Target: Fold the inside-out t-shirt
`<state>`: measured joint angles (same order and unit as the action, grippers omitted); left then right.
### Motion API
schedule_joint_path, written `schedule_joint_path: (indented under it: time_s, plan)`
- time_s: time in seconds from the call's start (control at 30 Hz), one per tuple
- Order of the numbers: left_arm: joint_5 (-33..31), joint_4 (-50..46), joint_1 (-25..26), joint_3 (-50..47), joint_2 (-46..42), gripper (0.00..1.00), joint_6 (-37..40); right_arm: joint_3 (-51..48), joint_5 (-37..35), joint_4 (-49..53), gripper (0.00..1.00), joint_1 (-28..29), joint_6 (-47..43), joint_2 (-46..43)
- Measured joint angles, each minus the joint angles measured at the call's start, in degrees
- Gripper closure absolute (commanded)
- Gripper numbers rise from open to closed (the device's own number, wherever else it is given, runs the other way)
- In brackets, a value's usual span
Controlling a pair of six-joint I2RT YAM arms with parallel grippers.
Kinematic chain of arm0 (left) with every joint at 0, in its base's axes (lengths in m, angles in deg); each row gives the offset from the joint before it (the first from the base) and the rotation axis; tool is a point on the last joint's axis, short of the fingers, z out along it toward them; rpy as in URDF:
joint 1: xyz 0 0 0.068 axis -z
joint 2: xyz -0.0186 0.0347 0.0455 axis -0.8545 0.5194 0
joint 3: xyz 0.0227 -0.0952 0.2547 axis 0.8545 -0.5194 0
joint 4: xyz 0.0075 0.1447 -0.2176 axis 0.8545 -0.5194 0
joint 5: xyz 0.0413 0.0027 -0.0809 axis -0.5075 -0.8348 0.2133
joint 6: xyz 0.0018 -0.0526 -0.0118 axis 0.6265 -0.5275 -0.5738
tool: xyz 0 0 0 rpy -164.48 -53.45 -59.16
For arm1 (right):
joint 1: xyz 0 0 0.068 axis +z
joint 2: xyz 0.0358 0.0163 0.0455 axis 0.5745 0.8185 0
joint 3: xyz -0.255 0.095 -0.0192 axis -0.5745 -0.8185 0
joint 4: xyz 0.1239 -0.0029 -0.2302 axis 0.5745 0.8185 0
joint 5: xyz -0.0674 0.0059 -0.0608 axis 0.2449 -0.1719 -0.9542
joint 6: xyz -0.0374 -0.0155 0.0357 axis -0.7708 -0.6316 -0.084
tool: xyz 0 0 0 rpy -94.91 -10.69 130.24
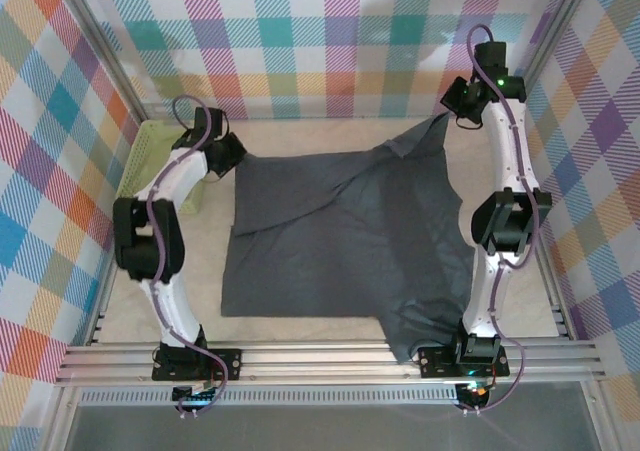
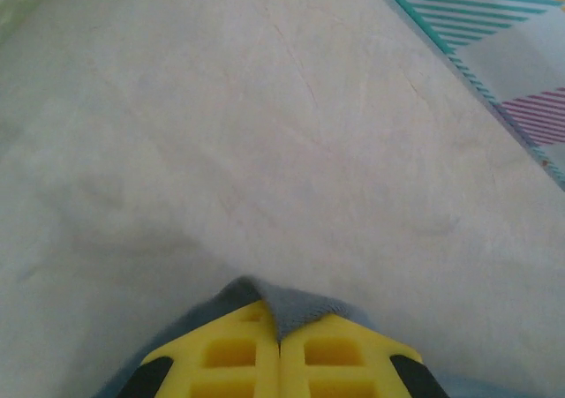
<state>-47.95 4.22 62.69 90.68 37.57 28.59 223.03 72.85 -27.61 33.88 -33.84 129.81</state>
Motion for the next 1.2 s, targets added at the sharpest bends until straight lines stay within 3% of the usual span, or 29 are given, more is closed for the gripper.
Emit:
schedule_joint_path:
  time_s: [0.2, 0.57, 0.9, 1.2]
  plan:
    - [2.8, -4.8, -0.4, 14.5, 13.5, 1.0, 1.7, 7.2, 4.3, 0.1, 1.0, -0.4, 0.9, 9.0]
    - [8.1, -9.9, -1.9, 21.2, 15.8, 1.0, 2.1, 6.3, 7.1, -2.4, 1.0, -0.3, 1.8, 9.0]
    - [13.5, -10.8, -5.2, 18.8, 10.8, 1.0, 0.4, -19.1, 3.1, -11.3, 1.0, -1.9, 3.8, -12.7]
    - [19.0, -10.7, -7.9, 19.0, 12.9, 0.96, 0.0, -26.2, 8.7, -20.2, 1.0, -4.3, 5.4, -13.5]
